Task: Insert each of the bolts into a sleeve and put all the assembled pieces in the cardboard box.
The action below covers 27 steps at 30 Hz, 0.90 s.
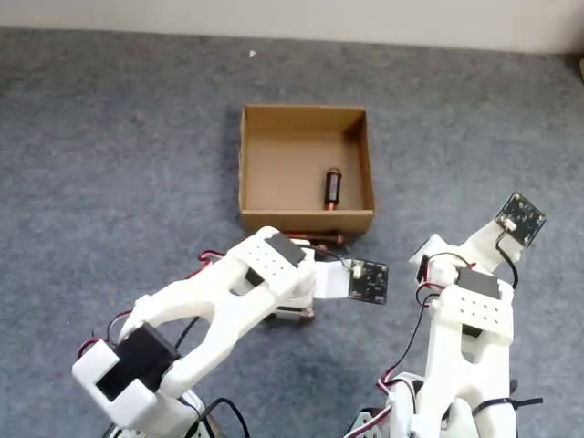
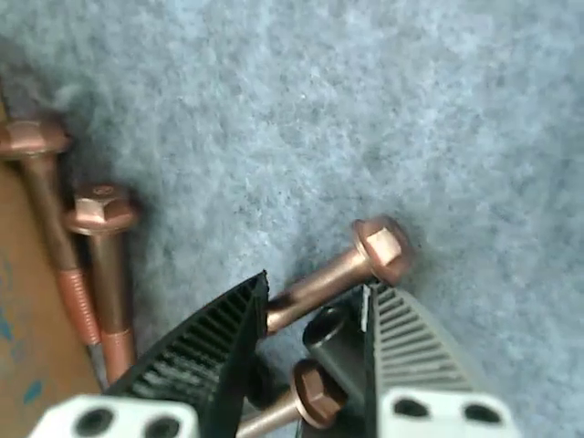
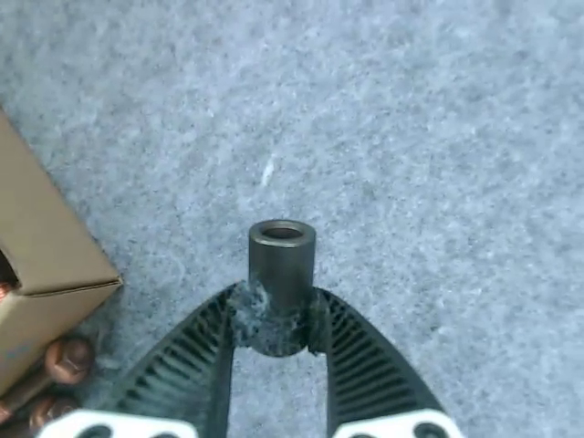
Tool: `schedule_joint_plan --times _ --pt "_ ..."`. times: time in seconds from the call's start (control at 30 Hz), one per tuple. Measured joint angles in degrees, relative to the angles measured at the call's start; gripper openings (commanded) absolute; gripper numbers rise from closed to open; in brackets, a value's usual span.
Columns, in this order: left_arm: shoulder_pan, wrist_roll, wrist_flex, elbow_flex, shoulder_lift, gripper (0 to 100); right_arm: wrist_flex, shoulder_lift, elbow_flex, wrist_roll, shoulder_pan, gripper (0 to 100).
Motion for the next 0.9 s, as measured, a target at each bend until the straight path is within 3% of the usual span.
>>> schedule_joint_plan --times 0.4,0.6,0.9 --pt "0.4 -0.1 -1.9 0.0 0.8 1 0.0 0.0 0.0 0.0 0.0 0.4" --pt "0.4 0.2 -1.9 0.0 0.8 0 0.0 0.0 0.0 0.0 0.0 0.4" --pt "-0.1 6.9 -1.9 0.0 -1.0 0 0.0 0.0 0.0 0.0 0.0 0.4"
